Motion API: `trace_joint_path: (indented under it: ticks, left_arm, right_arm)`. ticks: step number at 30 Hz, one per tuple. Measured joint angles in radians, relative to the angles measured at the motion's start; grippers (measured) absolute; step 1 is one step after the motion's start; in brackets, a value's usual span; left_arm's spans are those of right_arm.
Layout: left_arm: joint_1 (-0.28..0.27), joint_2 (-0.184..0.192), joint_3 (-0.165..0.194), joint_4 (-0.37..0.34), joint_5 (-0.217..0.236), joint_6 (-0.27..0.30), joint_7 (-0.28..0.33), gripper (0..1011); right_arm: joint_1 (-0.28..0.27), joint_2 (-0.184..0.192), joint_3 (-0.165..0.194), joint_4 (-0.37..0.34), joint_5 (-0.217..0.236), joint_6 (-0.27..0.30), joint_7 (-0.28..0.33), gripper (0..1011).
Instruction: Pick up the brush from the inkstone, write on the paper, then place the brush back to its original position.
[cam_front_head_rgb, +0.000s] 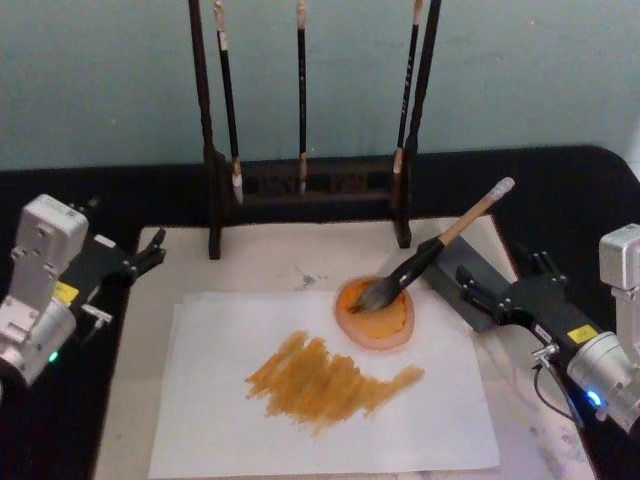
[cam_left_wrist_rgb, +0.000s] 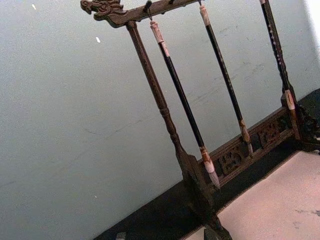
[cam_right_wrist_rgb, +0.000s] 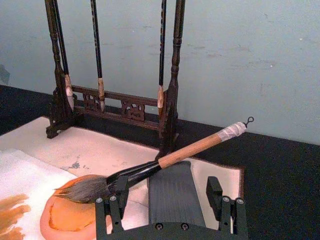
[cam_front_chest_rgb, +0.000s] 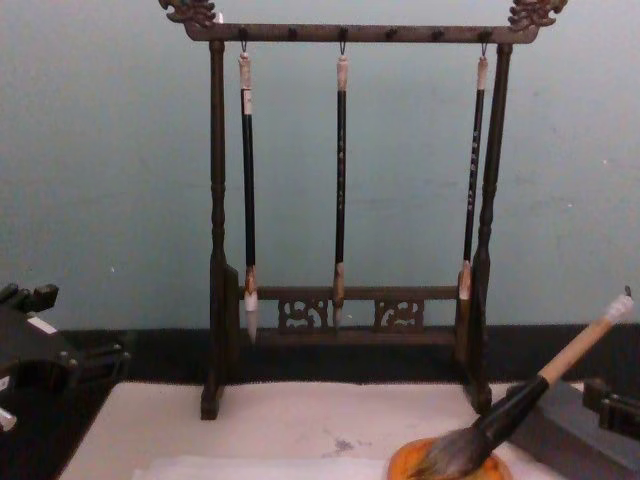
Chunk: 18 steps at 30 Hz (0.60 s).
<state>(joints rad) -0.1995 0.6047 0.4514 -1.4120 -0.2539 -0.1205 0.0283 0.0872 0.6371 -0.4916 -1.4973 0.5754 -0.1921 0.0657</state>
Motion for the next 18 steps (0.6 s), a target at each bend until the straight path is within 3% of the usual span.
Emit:
trace_joint_path:
  ticks: [18]
  left_arm:
    - [0.000, 0.000, 0.000, 0.000, 0.000, 0.000, 0.000, 1010]
  right_arm:
    - [0.000, 0.000, 0.000, 0.000, 0.001, -0.001, -0.001, 1000]
